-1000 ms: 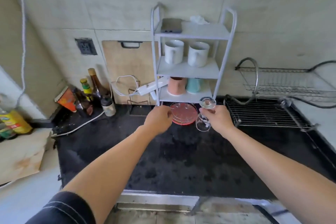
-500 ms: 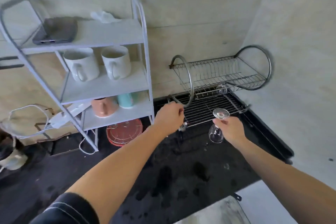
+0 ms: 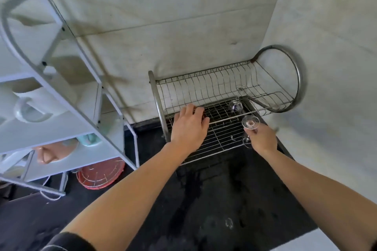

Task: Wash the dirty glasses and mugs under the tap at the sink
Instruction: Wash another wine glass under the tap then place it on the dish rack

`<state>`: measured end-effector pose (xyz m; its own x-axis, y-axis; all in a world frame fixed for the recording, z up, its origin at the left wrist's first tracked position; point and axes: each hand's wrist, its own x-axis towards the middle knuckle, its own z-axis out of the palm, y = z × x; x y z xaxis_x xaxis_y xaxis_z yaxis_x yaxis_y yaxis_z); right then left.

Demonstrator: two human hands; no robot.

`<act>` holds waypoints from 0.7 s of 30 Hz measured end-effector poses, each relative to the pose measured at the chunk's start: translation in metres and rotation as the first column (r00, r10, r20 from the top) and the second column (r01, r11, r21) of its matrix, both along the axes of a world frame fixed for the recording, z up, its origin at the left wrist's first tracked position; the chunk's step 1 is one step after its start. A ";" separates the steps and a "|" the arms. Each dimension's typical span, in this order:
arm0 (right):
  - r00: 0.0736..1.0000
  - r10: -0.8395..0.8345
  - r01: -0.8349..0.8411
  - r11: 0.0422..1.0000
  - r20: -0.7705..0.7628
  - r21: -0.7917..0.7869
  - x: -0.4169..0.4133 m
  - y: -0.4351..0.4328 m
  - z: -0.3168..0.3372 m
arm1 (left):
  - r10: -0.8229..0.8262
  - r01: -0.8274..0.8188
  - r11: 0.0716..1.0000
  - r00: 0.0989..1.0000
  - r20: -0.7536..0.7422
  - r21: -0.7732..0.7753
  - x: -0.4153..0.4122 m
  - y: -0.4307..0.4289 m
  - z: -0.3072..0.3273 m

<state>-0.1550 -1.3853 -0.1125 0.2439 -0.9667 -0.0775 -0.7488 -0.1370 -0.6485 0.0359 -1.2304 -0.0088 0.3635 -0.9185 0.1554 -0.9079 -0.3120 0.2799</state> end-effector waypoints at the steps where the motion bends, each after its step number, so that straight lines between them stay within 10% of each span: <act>1: 1.000 -0.002 0.002 1.000 0.002 0.000 0.003 -0.014 -0.007 | 0.047 -0.048 0.998 0.999 0.025 0.030 -0.002 -0.006 -0.007; 21: 0.965 0.133 -0.152 0.986 0.228 0.066 0.037 -0.097 -0.069 | 0.217 -0.203 0.976 0.949 0.228 -0.085 -0.015 -0.015 -0.017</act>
<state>-0.1183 -1.4823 -0.1812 0.3989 -0.9132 -0.0835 -0.5615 -0.1713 -0.8095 0.0204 -1.2456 -0.0261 0.4936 -0.8118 0.3120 -0.8660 -0.4916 0.0908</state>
